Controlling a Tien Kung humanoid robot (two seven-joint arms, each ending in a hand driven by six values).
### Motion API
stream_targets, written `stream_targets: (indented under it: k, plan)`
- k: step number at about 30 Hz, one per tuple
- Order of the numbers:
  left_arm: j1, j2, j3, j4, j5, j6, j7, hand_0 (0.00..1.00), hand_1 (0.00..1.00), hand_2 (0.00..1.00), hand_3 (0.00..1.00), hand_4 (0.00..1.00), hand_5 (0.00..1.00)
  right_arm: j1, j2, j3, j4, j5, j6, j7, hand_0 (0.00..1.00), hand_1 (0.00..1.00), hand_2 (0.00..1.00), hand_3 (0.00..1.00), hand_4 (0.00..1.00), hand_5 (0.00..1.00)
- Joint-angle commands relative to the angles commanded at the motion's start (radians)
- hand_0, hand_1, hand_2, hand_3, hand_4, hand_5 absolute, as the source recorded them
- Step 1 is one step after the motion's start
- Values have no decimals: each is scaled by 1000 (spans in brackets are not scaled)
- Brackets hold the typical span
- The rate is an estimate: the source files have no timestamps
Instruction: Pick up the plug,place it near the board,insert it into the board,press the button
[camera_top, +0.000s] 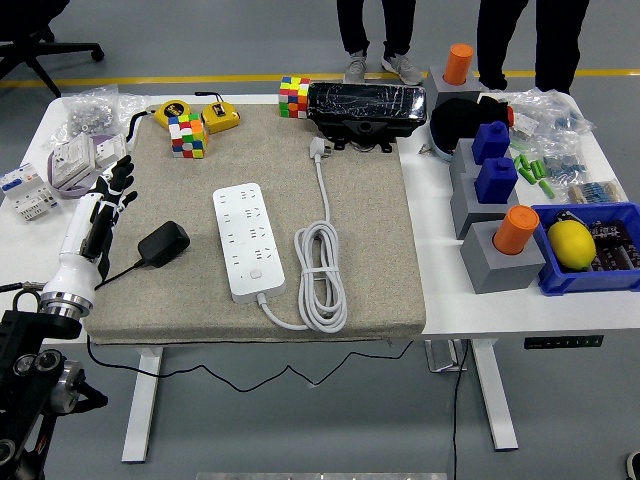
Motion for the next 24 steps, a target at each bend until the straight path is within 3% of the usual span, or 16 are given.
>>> stream_targets:
  k: [1, 6, 7, 12, 13, 18, 19, 24]
  plan:
    - [-1, 0, -2, 0, 4, 0, 1, 861, 922, 901, 897, 998, 946, 1, 0, 0, 0, -1, 0, 0, 798, 698, 714, 761, 998, 998]
    - [-7, 1, -10, -3, 24, 1, 8, 861, 922, 901, 897, 998, 946, 8, -2, 3, 0, -2, -1, 0, 798, 698, 714, 761, 998, 998]
    - [-9, 1, -11, -3, 26, 0, 9, 838, 893, 883, 885, 998, 827, 9, -2, 5, 0, -2, -1, -1, 799, 699, 714, 761, 998, 998]
    - [-15, -2, -20, 0, 38, -7, 19, 838, 893, 883, 885, 998, 827, 17, -1, 8, 0, 0, -2, 2, 799, 699, 714, 761, 998, 998]
    - [-15, -3, -20, 0, 40, -7, 20, 815, 880, 859, 861, 998, 716, 17, 0, 7, 0, 0, -2, 2, 800, 699, 714, 761, 998, 998]
    - [-12, -7, -17, 0, 48, -10, 27, 815, 880, 859, 861, 998, 716, 20, 1, 7, 0, -1, -3, 3, 800, 699, 714, 761, 998, 998]
    - [-12, -7, -17, 1, 49, -11, 28, 806, 877, 854, 854, 953, 552, 21, 0, 6, 0, -1, -4, 3, 800, 699, 714, 762, 998, 998]
    - [-16, -9, -19, 0, 49, -9, 30, 806, 877, 854, 854, 953, 552, 29, 0, 7, 0, -1, -6, 4, 800, 699, 714, 762, 998, 998]
